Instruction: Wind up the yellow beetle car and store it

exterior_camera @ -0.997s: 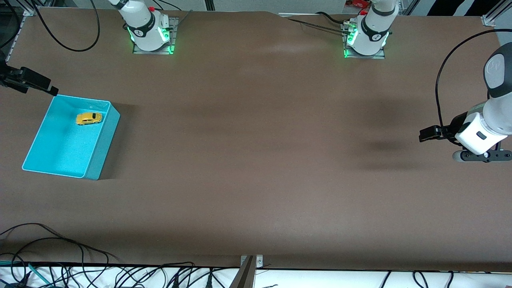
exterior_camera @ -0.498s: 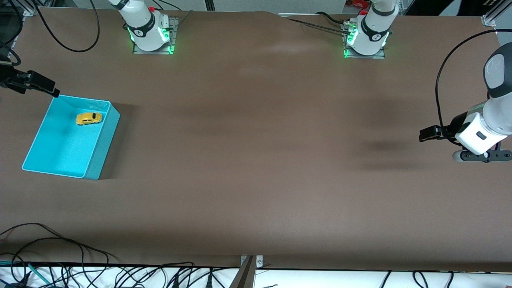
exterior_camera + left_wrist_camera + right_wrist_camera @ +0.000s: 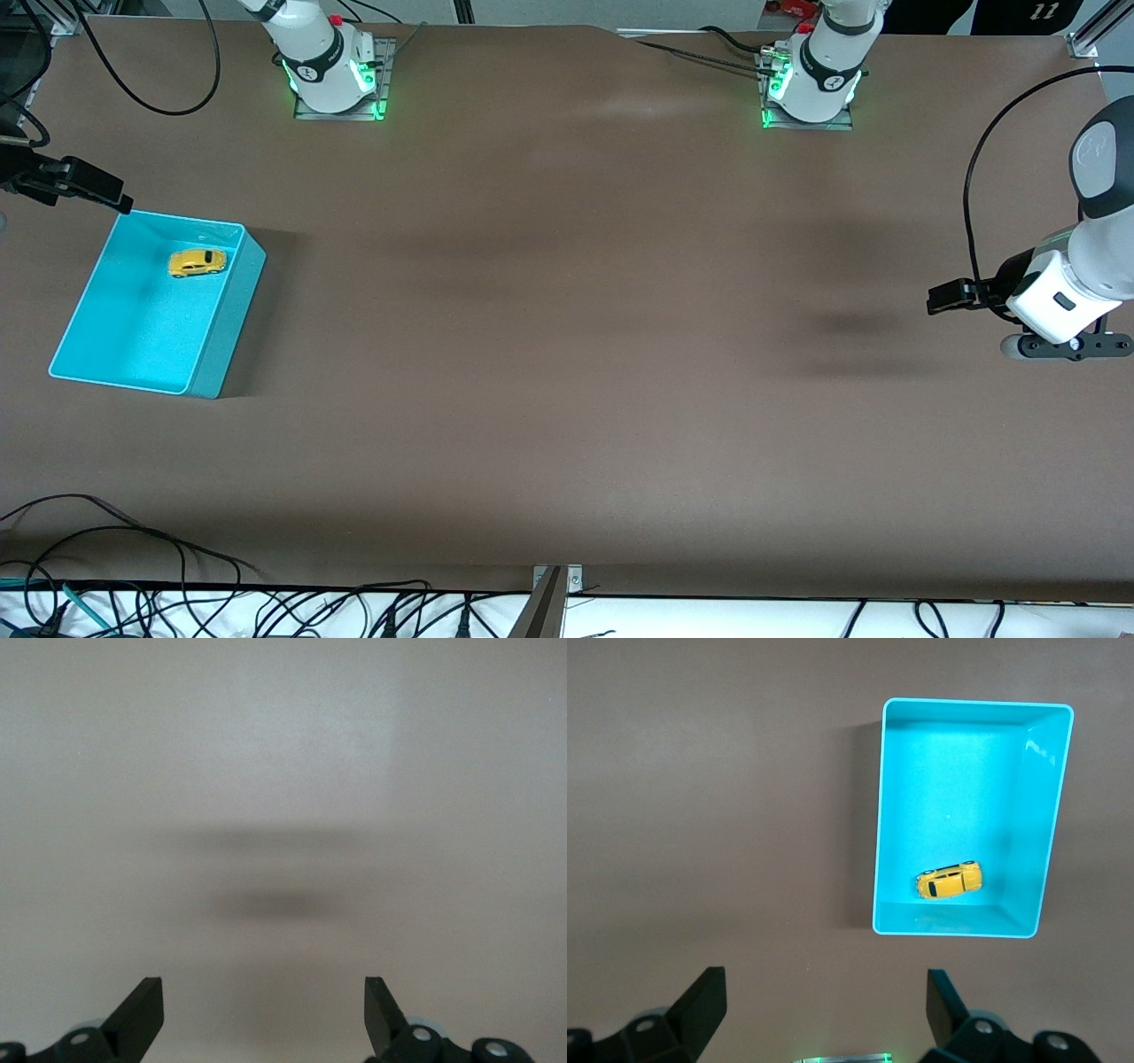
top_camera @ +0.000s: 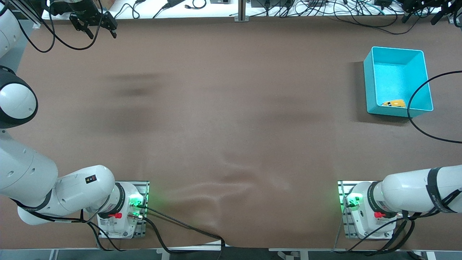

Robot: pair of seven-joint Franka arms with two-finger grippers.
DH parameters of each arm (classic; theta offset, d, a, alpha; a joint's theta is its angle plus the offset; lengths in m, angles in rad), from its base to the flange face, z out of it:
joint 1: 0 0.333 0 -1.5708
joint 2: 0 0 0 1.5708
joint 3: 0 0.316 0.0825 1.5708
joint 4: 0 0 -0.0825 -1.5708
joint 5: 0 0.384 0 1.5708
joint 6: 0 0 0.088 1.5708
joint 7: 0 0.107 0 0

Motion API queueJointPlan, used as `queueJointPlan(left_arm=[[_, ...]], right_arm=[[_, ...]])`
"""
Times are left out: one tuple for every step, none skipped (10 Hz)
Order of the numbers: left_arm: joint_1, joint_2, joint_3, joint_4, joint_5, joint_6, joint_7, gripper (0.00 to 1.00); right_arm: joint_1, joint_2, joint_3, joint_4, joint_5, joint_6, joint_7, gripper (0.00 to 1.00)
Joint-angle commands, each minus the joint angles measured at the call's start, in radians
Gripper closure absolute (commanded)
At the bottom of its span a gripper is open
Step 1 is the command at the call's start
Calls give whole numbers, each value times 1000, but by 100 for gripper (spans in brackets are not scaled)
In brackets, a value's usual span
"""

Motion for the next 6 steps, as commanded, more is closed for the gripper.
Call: queueJointPlan(left_arm=[[8, 0, -4, 5, -18, -13, 28, 0], [8, 0, -4, 5, -18, -13, 28, 0], [8, 0, -3, 5, -17, -13, 28, 0], [8, 0, -4, 4, -18, -13, 27, 0], [8, 0, -3, 4, -17, -13, 28, 0], [8, 0, -3, 5, -18, -13, 28, 0]], right_arm=[[14, -5, -8, -9, -10, -17, 6, 0], [14, 0, -8, -7, -7, -16, 5, 0], [15, -2, -7, -7, -7, -17, -3, 0], [15, -2, -5, -7, -7, -19, -3, 0], [15, -2, -5, -7, -7, -19, -5, 0], [15, -2, -5, -7, -7, -19, -6, 0]])
